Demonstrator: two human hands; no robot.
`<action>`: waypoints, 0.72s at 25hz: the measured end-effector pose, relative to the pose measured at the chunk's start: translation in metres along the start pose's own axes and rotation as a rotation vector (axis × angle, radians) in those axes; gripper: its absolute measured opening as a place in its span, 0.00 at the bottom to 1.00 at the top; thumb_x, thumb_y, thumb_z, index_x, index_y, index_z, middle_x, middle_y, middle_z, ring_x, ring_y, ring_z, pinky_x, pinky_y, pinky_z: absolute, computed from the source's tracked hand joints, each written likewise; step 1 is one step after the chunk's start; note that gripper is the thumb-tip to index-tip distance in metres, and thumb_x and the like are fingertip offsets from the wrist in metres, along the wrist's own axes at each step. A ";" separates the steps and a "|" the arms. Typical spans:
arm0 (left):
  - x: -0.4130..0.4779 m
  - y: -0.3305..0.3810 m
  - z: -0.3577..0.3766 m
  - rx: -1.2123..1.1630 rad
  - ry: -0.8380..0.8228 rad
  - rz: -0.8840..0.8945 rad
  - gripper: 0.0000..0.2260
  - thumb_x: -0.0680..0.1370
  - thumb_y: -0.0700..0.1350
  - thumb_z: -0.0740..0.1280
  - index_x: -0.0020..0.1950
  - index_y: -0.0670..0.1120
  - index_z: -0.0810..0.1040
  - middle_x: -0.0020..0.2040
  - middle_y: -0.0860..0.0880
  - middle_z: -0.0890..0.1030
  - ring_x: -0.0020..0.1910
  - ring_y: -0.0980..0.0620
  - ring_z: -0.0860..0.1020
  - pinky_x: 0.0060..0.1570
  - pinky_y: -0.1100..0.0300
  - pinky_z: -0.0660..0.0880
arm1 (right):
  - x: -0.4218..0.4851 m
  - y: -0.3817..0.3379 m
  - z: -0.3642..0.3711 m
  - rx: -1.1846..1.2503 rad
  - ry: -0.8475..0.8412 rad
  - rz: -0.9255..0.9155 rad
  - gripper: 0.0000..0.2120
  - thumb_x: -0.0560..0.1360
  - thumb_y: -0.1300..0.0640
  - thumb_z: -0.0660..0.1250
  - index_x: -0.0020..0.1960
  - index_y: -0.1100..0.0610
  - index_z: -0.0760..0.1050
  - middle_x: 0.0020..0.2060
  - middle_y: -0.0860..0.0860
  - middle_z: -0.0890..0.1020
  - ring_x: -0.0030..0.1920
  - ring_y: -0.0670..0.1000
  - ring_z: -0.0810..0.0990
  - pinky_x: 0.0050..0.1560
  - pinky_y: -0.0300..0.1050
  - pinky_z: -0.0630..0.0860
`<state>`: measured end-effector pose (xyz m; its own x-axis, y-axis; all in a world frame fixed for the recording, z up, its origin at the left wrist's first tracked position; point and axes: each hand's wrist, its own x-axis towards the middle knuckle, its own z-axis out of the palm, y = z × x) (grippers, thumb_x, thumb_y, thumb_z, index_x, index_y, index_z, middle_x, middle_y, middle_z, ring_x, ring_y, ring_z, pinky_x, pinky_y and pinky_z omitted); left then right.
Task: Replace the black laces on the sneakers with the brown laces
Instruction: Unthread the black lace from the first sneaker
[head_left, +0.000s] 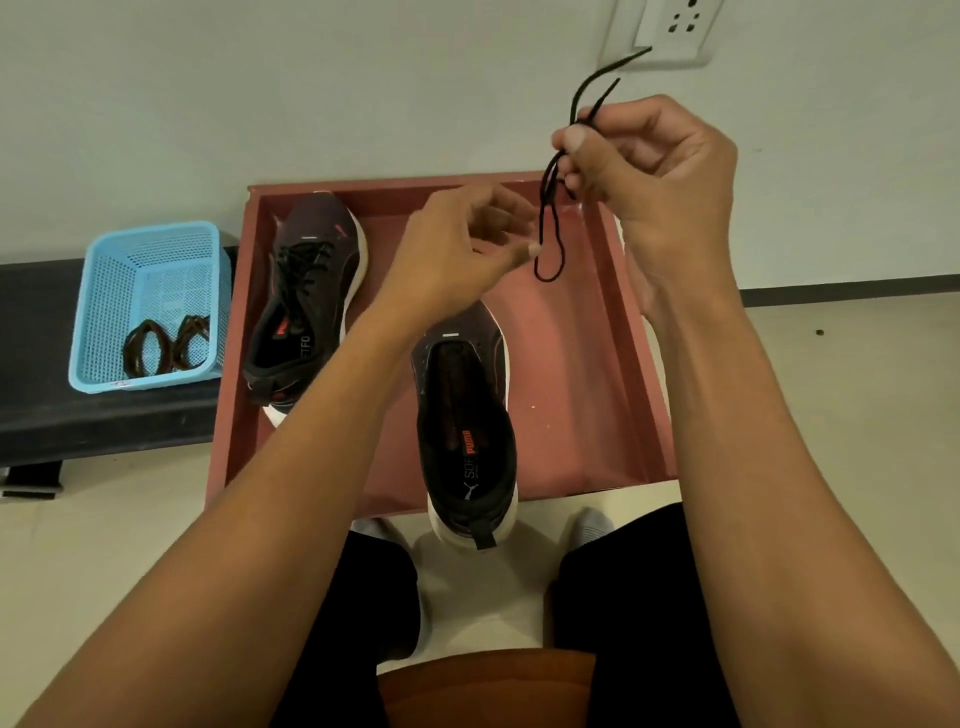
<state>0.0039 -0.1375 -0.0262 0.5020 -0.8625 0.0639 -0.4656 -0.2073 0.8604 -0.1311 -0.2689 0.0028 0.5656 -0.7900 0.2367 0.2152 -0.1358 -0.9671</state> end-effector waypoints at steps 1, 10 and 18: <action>0.013 -0.004 0.005 -0.013 -0.003 0.008 0.09 0.75 0.49 0.78 0.54 0.52 0.85 0.46 0.56 0.87 0.45 0.61 0.84 0.55 0.53 0.83 | 0.007 0.000 -0.003 -0.044 -0.002 -0.016 0.10 0.74 0.63 0.79 0.51 0.67 0.82 0.44 0.65 0.87 0.42 0.61 0.86 0.49 0.57 0.84; 0.119 -0.018 0.068 -0.331 -0.025 -0.181 0.05 0.76 0.34 0.76 0.49 0.37 0.82 0.41 0.42 0.86 0.41 0.46 0.88 0.48 0.46 0.85 | 0.087 0.043 -0.034 -0.406 -0.062 -0.097 0.09 0.72 0.58 0.79 0.49 0.61 0.84 0.39 0.55 0.88 0.40 0.55 0.88 0.45 0.48 0.84; 0.151 -0.066 0.094 -0.143 0.009 -0.390 0.05 0.76 0.35 0.76 0.45 0.42 0.82 0.39 0.40 0.85 0.33 0.48 0.85 0.40 0.48 0.86 | 0.104 0.120 -0.039 -1.152 -0.300 0.005 0.07 0.68 0.63 0.73 0.45 0.56 0.85 0.41 0.53 0.85 0.44 0.56 0.86 0.43 0.44 0.80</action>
<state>0.0418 -0.2979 -0.1208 0.6272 -0.7280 -0.2767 -0.1335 -0.4505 0.8827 -0.0777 -0.3904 -0.0920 0.7612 -0.6413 0.0968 -0.5427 -0.7116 -0.4462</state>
